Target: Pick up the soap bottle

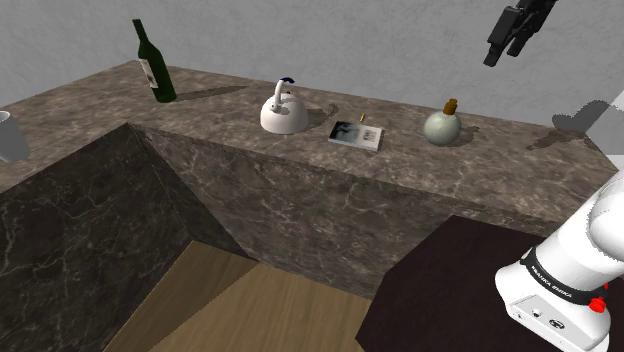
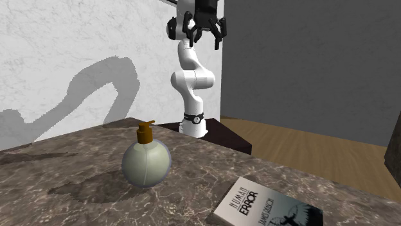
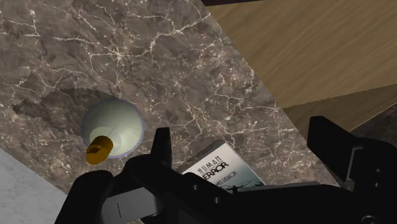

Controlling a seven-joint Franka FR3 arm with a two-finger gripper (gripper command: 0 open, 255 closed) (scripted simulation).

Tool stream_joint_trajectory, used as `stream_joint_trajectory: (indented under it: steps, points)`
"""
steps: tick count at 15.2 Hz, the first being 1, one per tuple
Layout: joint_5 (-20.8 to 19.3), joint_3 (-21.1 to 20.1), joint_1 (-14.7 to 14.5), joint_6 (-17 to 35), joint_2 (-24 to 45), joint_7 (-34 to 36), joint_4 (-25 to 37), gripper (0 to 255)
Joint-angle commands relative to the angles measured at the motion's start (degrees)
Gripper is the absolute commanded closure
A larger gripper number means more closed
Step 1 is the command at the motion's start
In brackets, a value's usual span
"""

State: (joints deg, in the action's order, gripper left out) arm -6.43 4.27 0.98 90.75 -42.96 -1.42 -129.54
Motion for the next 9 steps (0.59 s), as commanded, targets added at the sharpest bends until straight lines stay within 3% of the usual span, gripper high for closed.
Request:
stream_joint_trajectory:
  steps: [1, 9]
  points:
    - [0.00, 0.00, 0.00, 0.00, 0.00, 0.00, 0.00, 0]
    - [-1.57, 8.09, 1.51, 9.30, 11.63, -6.62, 0.54, 0]
